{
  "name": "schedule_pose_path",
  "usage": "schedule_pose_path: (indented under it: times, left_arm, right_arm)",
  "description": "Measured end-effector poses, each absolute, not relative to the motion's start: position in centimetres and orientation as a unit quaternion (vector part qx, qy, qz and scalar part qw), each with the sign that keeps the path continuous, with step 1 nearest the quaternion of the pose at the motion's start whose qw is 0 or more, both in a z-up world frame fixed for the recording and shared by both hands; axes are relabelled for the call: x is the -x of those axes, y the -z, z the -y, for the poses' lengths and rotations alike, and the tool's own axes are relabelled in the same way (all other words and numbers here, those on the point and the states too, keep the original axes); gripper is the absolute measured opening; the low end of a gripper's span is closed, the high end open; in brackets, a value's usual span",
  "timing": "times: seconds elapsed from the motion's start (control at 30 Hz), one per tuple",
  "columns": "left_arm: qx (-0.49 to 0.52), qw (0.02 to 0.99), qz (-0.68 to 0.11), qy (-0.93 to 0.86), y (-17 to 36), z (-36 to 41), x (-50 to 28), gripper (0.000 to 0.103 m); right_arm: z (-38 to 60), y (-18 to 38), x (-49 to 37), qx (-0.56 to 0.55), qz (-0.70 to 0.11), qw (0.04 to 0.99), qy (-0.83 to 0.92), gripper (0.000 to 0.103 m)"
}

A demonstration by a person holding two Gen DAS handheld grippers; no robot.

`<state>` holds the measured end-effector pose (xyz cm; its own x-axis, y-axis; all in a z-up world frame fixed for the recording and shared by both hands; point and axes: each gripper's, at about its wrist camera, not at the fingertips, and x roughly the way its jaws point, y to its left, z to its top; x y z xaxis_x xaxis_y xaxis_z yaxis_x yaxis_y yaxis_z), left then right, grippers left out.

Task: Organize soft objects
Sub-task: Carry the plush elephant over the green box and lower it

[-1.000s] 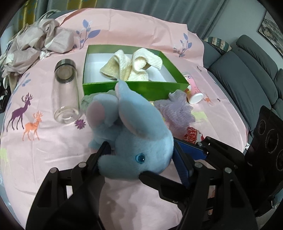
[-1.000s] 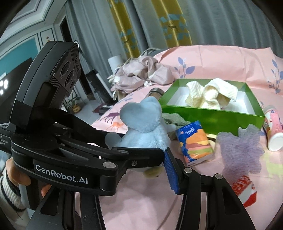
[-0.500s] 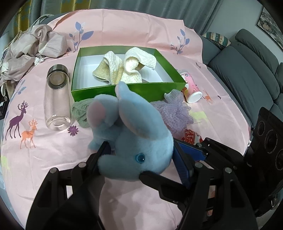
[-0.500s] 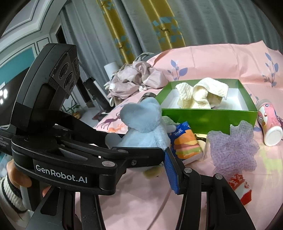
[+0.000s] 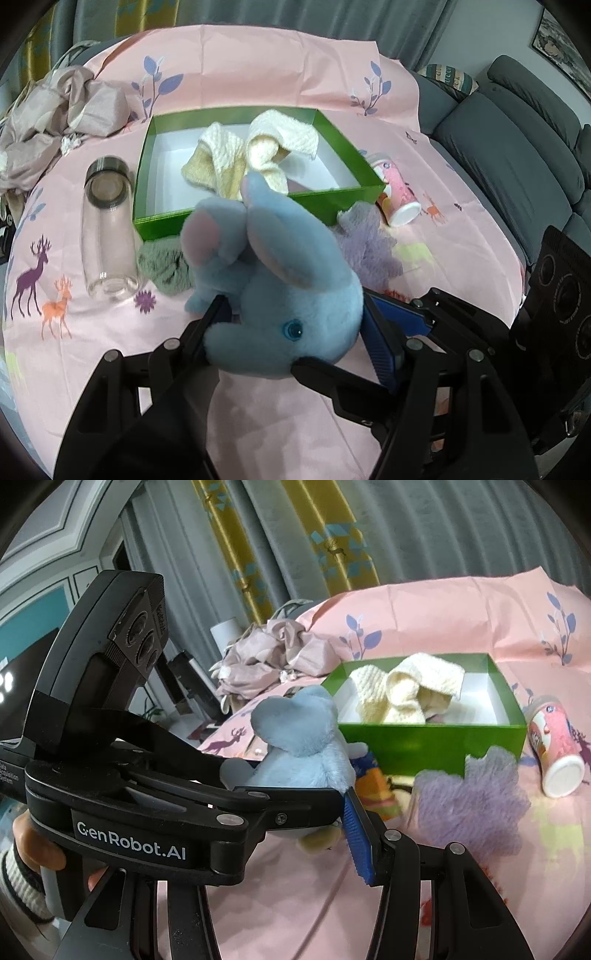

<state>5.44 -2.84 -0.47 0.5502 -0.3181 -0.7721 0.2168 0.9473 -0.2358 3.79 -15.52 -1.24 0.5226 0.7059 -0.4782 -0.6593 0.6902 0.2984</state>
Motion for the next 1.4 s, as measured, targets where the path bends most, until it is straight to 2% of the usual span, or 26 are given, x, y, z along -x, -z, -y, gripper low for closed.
schedule_pose_path:
  times: [0.67,0.97,1.4]
  left_arm:
    - [0.062,0.901,-0.395,0.170,-3.8,2.9,-16.2,0.069]
    - [0.084,0.890,-0.418,0.161,-1.4,2.5,-20.4,0.069]
    - [0.077,0.875,-0.459,0.135,2.4,2.2,-23.9,0.069]
  right_arm:
    - [15.8,-3.3,-14.0,-0.033,-0.237,0.903,-0.357,0.053]
    - [15.3,-1.8,-18.5,-0.030,-0.258,0.900,-0.350,0.053]
    - [14.1,1.6,-22.4,-0.014,-0.328,0.883,-0.335,0.053]
